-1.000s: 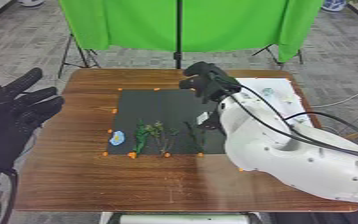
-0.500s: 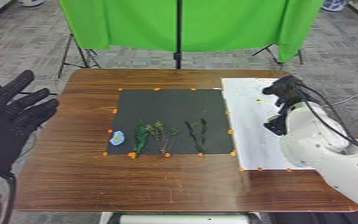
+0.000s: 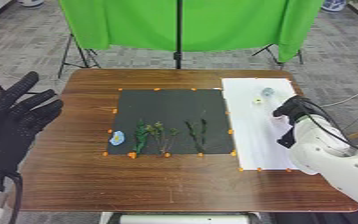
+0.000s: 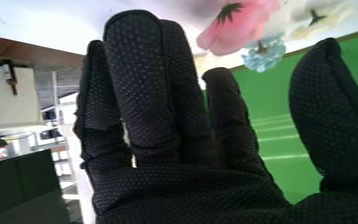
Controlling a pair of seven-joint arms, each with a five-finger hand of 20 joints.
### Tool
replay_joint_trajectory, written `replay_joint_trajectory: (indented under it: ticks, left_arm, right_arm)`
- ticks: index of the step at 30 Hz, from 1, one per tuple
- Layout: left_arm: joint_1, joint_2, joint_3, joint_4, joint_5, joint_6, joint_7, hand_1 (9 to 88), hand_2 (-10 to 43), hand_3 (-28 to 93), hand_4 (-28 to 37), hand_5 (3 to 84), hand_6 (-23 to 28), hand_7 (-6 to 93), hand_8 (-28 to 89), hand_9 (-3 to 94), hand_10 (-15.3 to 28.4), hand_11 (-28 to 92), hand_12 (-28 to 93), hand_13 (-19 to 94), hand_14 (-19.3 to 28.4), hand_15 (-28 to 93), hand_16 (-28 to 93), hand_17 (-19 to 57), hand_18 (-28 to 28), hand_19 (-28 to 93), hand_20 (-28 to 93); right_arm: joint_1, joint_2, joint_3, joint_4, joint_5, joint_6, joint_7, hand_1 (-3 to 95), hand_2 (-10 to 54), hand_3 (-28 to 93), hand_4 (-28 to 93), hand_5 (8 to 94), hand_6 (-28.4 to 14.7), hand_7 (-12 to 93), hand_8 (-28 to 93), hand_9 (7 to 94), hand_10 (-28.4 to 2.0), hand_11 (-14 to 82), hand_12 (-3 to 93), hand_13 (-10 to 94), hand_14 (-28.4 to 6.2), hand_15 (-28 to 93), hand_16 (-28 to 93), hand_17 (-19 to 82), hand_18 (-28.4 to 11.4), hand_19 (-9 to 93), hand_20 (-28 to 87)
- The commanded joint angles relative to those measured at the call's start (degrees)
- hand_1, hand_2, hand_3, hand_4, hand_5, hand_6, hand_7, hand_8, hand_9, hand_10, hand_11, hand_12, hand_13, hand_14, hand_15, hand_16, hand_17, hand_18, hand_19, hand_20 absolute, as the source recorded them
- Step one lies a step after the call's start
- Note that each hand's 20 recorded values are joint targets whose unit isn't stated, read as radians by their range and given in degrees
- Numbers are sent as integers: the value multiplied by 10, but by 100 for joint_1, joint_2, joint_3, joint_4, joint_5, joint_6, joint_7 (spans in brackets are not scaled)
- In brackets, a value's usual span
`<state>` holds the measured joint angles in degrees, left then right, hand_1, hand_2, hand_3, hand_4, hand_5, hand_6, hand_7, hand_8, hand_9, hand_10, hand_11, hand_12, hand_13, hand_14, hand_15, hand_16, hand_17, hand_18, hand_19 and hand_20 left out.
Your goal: Arrange flowers
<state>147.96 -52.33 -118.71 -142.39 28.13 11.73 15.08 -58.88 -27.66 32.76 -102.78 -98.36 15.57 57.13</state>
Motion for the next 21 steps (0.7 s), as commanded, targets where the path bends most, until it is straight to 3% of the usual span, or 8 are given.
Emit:
replay_joint_trajectory:
  ticks: [1,4,8,10,13,21]
  left_arm:
    - [-2,-11,20,47,-19,-36,-98,212,81,760,-281,290,63,161,-108,257,198,256,121,190,275,492,-84,-112,274,568,158]
    - [15,5,26,58,-26,-72,-60,213,81,759,-280,292,65,162,-109,258,200,259,121,191,275,493,-84,-111,274,568,159]
    - [-47,32,47,93,-25,-128,-129,214,81,759,-279,295,68,163,-109,259,201,262,120,191,276,494,-86,-111,275,570,161]
    - [-64,35,55,98,-33,-127,-147,214,81,759,-279,295,68,163,-109,260,202,263,119,192,276,494,-86,-110,275,570,161]
    - [-32,37,45,89,-28,-147,-138,214,81,759,-279,295,68,163,-110,260,202,264,119,192,276,495,-86,-110,274,571,162]
    - [-91,63,50,98,-3,-163,-209,216,80,760,-277,297,69,165,-110,262,202,265,117,192,276,496,-87,-109,274,572,164]
  right_arm:
    - [384,-61,-442,92,-198,-104,-4,299,-57,750,-250,465,17,134,-121,707,-163,225,145,707,-129,605,123,276,-260,765,104]
    - [534,-78,-790,175,-362,1,12,336,-86,750,-260,526,23,148,-131,726,-146,224,146,722,-115,588,126,285,-253,759,107]
    - [704,-77,-1297,254,-835,216,94,400,-95,762,-279,635,29,161,-134,774,-113,222,149,761,-84,550,145,297,-231,763,126]
    - [786,-75,-1511,267,-973,403,155,488,-95,694,-281,725,28,195,-43,846,-85,155,232,792,-62,531,167,300,-197,785,146]
    - [891,-104,-1741,321,-1208,749,232,546,-95,672,-282,799,34,240,1,926,-57,103,313,832,-38,523,193,312,-176,806,157]
    - [1167,-142,-2039,296,-1715,1266,430,573,-95,685,-283,834,22,248,21,937,-59,172,317,851,-26,552,207,327,-173,830,167]
